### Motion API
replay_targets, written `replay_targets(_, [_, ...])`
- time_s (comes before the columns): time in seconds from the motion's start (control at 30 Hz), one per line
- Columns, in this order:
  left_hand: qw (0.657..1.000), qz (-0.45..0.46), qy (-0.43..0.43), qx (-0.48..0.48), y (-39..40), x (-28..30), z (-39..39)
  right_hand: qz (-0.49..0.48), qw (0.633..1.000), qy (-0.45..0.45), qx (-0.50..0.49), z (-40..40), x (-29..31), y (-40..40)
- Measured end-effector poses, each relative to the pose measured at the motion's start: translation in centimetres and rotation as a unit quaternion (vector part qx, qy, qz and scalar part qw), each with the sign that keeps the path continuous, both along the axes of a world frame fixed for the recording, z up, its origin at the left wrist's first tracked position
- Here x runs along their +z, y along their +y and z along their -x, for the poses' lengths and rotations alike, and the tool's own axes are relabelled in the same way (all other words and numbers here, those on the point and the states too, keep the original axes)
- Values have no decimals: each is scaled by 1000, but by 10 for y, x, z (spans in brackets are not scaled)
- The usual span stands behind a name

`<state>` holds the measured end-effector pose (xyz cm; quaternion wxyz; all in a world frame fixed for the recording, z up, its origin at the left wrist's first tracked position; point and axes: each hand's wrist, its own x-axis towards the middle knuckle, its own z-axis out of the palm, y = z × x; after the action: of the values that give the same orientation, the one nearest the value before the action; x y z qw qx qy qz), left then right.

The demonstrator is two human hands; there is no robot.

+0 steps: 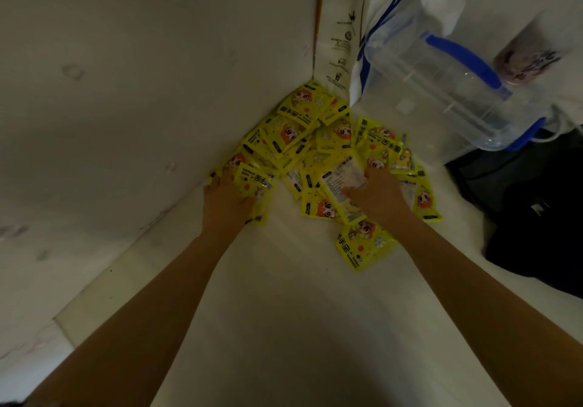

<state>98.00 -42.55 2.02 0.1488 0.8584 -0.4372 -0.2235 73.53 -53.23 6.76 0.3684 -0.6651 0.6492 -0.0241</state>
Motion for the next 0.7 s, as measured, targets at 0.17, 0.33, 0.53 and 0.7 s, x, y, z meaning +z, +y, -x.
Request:
replay_targets(0.17, [995,36,67,71,20,13,18,-4,994,-95,-52,13,-2,16])
replay_targets(0.33, [978,59,141,142,44,18,34,-2,992,-96,-77,27,-6,39])
replay_targets(0.53, [942,73,235,228,79,29,58,2,984,-123,-131,46,5,82])
replay_targets(0.7, [922,77,301,230,118,28,70,1,981,-121,-153,61,13,129])
